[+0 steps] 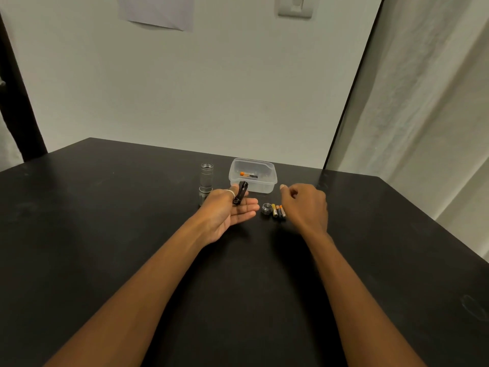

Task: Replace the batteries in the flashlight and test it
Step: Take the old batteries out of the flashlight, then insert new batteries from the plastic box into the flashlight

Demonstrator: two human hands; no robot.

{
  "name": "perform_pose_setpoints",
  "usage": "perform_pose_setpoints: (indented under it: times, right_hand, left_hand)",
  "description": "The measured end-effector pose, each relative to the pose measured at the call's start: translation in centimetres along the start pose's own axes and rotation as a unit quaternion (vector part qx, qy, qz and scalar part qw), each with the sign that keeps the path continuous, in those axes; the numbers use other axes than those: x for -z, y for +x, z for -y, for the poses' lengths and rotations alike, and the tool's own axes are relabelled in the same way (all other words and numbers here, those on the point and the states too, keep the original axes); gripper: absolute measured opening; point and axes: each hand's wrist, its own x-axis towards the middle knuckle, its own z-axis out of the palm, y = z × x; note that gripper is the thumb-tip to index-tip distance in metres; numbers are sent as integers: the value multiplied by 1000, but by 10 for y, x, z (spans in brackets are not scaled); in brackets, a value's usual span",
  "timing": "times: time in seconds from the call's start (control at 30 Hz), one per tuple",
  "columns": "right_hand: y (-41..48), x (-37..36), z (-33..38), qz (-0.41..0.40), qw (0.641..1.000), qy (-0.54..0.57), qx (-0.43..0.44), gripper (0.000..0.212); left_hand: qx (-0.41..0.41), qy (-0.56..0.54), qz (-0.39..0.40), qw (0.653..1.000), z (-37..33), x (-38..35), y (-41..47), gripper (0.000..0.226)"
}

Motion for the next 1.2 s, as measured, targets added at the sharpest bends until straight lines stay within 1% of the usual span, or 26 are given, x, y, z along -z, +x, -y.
perform_pose_setpoints:
  times: [0.07,0.13,0.23,0.3,0.4,0.47,0.57,0.73,0.83,0.93,1.1,1.2]
  right_hand:
    - [-1,1,9,-12,1000,6,24,44]
    - [1,1,18,-5,999,11,44,34]
    - [18,1,34,27,997,22,66,24]
    - [38,0,44,68,994,12,83,20]
    - [71,-11,58,143,983,-50,108,21]
    - [87,-21,65,176,974,-81,117,24]
    - [105,-41,70,211,962,-113,128,25]
    - [129,-68,72,255,941,-172,143,20]
    - [137,-81,72,289,922,-208,154,18]
    - [139,-93,70,303,910,-234,157,17]
    - [139,-102,67,306,900,-256,174,23]
    - [138,-93,70,298,908,-230,185,22]
  left_hand:
    - [-3,-1,0,1000,1,0,2,38]
    - [-6,-5,0,1000,1,-1,2,38]
    - [-4,-12,-3,1000,1,0,4,38]
    - [-2,-17,-6,1000,1,0,6,38]
    - [-5,-31,-5,1000,-1,1,10,37]
    - [-7,-44,-4,999,-1,1,12,37]
    - [-3,-61,-6,998,0,-1,15,37]
    - [-3,-82,-8,997,2,2,20,38]
    - [-2,-85,-3,996,3,3,22,38]
    - [-4,-86,-1,996,5,4,23,37]
    - [-3,-86,3,996,4,3,23,36]
    - [4,-86,2,996,3,4,22,36]
